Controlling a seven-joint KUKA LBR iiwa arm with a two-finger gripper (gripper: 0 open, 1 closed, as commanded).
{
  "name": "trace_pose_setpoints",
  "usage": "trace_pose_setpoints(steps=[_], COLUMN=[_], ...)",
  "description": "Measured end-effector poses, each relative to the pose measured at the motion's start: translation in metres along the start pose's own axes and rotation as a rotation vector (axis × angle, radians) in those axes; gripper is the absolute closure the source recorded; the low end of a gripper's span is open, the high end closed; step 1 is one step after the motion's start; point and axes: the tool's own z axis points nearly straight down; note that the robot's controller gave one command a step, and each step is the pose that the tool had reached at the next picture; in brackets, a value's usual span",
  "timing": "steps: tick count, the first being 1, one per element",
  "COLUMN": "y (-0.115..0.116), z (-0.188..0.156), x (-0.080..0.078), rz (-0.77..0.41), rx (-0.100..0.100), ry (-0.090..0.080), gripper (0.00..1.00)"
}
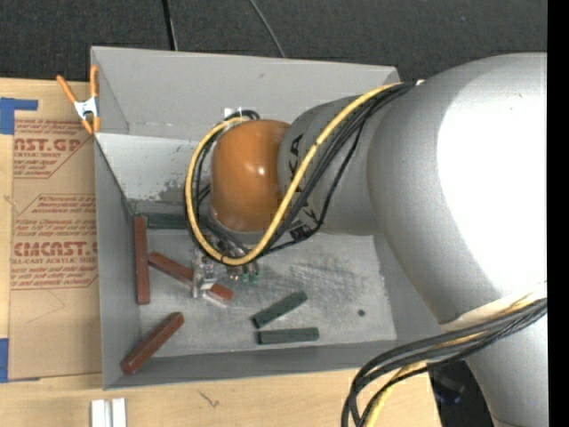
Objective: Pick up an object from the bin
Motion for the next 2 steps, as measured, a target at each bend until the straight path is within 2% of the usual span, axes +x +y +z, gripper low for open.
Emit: trace_pose_setpoints(steps=[1, 2], y=[0.000, 0.010], z=[0.000, -0.208], x=[0.000, -0.005], rz=[0.000, -0.061], rx=[0.000, 0.003], ry=[0.000, 0.010], gripper=[1.00, 1.00])
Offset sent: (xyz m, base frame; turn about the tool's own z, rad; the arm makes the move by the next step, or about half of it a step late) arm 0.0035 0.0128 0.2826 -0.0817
